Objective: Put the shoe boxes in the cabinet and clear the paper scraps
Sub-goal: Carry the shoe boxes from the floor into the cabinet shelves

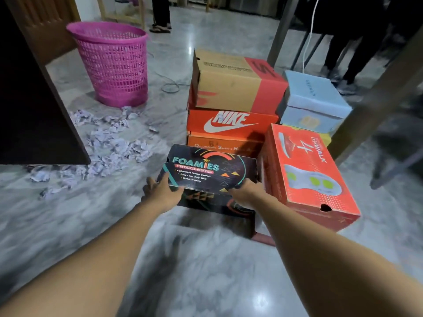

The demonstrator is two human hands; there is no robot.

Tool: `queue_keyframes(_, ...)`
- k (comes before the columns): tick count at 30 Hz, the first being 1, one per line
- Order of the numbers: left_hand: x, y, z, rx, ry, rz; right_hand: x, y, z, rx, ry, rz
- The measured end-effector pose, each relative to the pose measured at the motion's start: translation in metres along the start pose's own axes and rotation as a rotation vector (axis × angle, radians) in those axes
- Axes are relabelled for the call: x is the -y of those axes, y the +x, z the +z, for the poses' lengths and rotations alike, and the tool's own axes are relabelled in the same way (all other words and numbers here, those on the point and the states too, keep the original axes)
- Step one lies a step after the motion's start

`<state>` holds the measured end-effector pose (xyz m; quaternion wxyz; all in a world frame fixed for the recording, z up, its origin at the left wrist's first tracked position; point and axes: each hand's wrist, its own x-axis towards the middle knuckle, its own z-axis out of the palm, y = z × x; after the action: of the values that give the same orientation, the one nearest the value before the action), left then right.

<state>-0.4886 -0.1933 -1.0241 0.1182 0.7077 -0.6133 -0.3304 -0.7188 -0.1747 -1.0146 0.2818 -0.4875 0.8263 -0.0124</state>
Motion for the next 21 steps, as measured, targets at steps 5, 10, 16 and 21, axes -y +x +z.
queue_keyframes(5,0.010,0.021,0.014,0.007,-0.160,-0.071,-0.005,-0.009,0.007,-0.084,0.060,0.110)
queue_keyframes(10,0.007,0.023,0.019,-0.063,-0.318,-0.085,0.000,0.000,0.015,-0.151,0.073,0.092)
queue_keyframes(16,0.024,0.025,0.014,-0.131,-0.306,-0.159,-0.002,-0.009,0.023,-0.242,0.174,0.085)
queue_keyframes(21,0.053,0.012,0.003,-0.183,-0.158,-0.209,0.004,-0.025,0.040,-0.253,0.162,0.032)
